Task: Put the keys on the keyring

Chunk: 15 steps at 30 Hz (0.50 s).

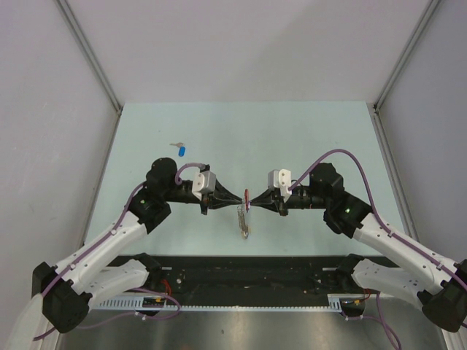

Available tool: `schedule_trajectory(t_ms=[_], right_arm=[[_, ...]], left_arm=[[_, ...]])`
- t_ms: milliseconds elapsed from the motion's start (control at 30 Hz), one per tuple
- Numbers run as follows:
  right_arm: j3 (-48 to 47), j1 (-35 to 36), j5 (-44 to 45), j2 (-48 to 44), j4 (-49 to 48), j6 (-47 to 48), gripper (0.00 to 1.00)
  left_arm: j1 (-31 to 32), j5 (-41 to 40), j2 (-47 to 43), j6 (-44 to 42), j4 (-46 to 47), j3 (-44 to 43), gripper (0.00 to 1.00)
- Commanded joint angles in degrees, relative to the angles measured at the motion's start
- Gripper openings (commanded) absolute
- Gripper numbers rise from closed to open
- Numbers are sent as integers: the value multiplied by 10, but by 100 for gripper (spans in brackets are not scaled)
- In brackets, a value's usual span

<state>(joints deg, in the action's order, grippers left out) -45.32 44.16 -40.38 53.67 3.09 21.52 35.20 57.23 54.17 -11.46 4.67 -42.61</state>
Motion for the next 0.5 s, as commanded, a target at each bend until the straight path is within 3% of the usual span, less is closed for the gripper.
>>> schedule_trajectory(t_ms=[0, 467], right_arm=[[-2, 2, -3, -8, -25, -5, 0], [-6, 5, -15, -5, -23, -3, 0]], left_arm=[[-5, 13, -9, 4, 25, -9, 0], [-5, 14, -6, 6, 26, -9, 0]])
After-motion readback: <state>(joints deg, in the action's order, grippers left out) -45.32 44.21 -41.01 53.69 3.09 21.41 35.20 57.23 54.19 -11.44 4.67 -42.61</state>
